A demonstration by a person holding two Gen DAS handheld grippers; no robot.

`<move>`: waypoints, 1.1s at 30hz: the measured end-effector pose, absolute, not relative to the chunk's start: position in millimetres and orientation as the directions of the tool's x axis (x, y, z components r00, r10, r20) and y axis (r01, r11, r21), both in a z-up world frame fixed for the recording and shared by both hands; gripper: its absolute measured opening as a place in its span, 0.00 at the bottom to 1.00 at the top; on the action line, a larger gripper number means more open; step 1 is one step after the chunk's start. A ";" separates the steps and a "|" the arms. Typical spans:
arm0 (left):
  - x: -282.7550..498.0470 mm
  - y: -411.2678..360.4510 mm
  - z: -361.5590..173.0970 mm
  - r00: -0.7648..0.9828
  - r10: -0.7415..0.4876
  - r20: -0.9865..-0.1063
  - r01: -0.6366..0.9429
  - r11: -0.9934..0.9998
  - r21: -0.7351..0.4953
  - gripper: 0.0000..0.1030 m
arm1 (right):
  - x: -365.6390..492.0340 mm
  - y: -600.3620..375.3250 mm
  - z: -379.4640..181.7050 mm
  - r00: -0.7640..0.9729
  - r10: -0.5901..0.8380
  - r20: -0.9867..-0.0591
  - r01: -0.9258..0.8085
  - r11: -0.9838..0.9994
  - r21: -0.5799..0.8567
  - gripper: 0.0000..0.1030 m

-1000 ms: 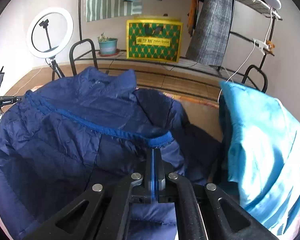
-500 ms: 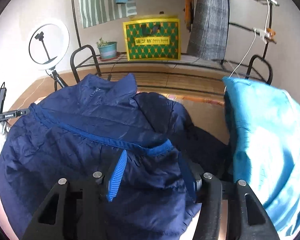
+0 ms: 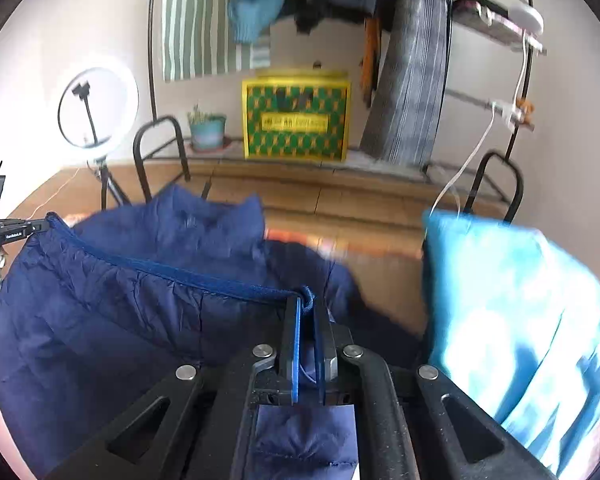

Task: Fold large clothes

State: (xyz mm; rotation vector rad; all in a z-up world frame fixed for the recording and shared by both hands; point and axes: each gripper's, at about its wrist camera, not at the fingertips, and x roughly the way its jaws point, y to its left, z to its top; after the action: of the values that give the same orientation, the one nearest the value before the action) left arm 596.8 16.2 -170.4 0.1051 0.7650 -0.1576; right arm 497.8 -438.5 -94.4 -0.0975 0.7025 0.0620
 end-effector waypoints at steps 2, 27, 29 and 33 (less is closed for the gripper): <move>609.5 9.2 -160.7 0.735 -0.073 -0.674 0.157 0.986 0.064 0.02 | 511.5 -438.0 -86.1 0.773 -0.016 -0.634 -0.067 0.992 -0.107 0.03; 712.3 -17.1 -221.3 0.665 0.275 -0.694 -0.148 0.960 0.239 0.52 | 629.8 -450.2 -179.4 0.577 -0.335 -0.745 0.077 0.930 -0.359 0.29; 699.3 -14.7 -206.1 0.688 0.268 -0.674 -0.132 0.960 0.247 0.52 | 616.2 -450.1 -164.7 0.601 -0.278 -0.750 0.070 0.952 -0.297 0.31; 644.9 -22.4 -167.7 0.739 0.086 -0.668 -0.014 0.993 0.113 0.52 | 574.4 -446.5 -133.0 0.646 -0.168 -0.744 0.060 0.984 -0.170 0.40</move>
State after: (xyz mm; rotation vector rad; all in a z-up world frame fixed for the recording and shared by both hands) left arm 644.9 -22.4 -167.7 0.1031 0.7371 0.0550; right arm 574.4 -446.5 -133.0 -0.1345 0.8593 -0.1305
